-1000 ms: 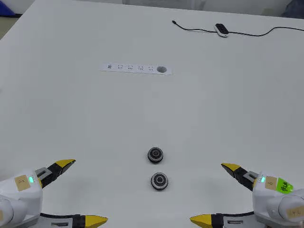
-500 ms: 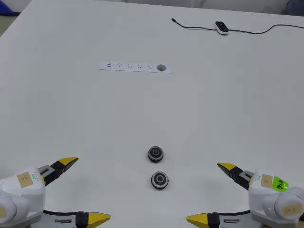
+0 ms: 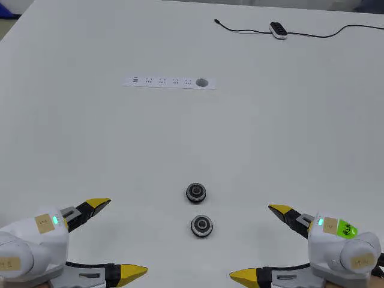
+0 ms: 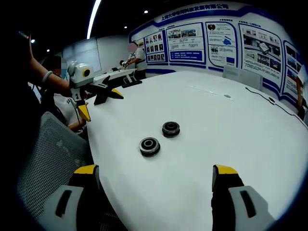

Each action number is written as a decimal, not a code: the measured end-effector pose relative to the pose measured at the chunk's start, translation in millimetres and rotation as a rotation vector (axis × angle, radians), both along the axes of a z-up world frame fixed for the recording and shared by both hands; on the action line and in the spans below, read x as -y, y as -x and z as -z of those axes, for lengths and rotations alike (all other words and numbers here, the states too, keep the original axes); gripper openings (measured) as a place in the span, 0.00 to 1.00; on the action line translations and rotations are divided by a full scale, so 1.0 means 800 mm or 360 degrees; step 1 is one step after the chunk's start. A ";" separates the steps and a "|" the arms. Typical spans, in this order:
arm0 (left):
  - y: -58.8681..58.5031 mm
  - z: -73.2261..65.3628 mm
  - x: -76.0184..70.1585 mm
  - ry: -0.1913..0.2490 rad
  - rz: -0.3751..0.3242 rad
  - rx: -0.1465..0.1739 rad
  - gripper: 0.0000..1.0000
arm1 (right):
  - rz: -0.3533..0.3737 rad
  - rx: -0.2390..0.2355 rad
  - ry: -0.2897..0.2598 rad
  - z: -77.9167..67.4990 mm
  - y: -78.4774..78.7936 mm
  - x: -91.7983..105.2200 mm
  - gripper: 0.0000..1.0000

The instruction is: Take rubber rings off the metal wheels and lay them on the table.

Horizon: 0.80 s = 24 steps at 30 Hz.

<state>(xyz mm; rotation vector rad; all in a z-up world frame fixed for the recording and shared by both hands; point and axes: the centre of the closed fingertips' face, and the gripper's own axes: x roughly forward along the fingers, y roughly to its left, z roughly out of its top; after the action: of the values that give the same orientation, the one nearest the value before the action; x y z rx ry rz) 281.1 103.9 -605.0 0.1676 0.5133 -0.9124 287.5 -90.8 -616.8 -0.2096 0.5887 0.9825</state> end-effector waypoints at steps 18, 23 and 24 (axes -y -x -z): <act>-0.008 -0.001 0.028 -0.0019 0.0096 -0.0005 0.76 | -0.0014 -0.0038 -0.0028 0.007 0.001 -0.012 0.97; -0.011 -0.001 0.037 -0.0019 0.0120 -0.0007 0.73 | -0.0014 -0.0046 -0.0040 0.008 0.001 -0.016 0.97; -0.011 -0.002 0.039 -0.0021 0.0123 -0.0010 0.72 | -0.0015 -0.0047 -0.0042 0.008 0.001 -0.017 0.97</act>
<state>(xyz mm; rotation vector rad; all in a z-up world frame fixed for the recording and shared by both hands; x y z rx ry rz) 290.1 72.7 -603.2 0.1975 0.5218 -0.9856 286.8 -77.1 -623.2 -0.1746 0.6018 1.0031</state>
